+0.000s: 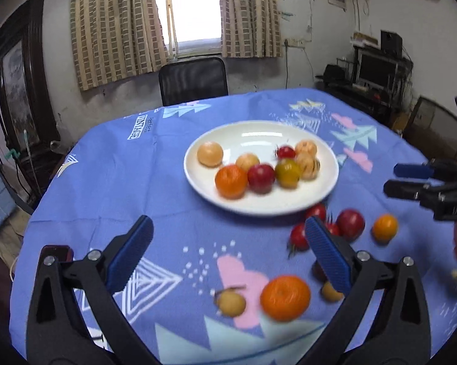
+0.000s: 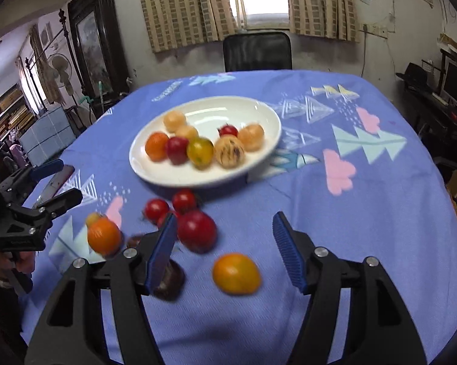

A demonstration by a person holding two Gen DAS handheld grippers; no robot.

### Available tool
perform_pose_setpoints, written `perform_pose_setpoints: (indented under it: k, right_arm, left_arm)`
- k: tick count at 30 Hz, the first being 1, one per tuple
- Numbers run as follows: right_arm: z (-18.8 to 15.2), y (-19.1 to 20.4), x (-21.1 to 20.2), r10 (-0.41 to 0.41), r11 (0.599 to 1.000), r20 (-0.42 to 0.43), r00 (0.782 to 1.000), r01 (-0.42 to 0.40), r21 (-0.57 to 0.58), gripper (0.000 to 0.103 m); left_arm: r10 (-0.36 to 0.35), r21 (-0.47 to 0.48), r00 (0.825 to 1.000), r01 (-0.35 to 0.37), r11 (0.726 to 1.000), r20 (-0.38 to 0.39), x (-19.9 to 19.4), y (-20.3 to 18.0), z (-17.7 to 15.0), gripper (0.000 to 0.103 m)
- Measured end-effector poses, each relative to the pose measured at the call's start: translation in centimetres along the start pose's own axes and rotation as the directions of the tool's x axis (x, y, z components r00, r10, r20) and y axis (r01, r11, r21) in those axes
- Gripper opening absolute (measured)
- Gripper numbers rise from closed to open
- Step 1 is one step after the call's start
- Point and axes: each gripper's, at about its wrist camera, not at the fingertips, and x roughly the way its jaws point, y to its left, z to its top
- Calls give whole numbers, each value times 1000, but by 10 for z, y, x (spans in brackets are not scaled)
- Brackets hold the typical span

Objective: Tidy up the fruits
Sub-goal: 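Withdraw both tools from the plate toward the remaining fruits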

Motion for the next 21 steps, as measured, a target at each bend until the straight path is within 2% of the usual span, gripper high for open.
perform_pose_setpoints:
  k: [3,5,7,10,21]
  right_arm:
    - [-13,-8,5,-2,999,-27,1000,3,33,65]
    - [-18,-8,10,-16,1000,-49,999,18,24,65]
    - [-21,-7,14,-23,999,-59,998,25,25,65]
    - [-23,-6,17,12,1000,-66,998,-10,30,65]
    - [-27,-2,27,2,1000,-95,995,-2,3,63]
  left_arm:
    - [-81,-19,996,80,997,-34,1,-1,-17,101]
    - [-105,-13,993,105,994,-48,1,-4,-23,101]
    - [-90,21,995,91,996,-49,0,-9,-30,101]
    - [-94,46,994,97,994,-60,1,-15,-37,101]
    - [-154,10,984,156,988,-93,7,-12,-42,101]
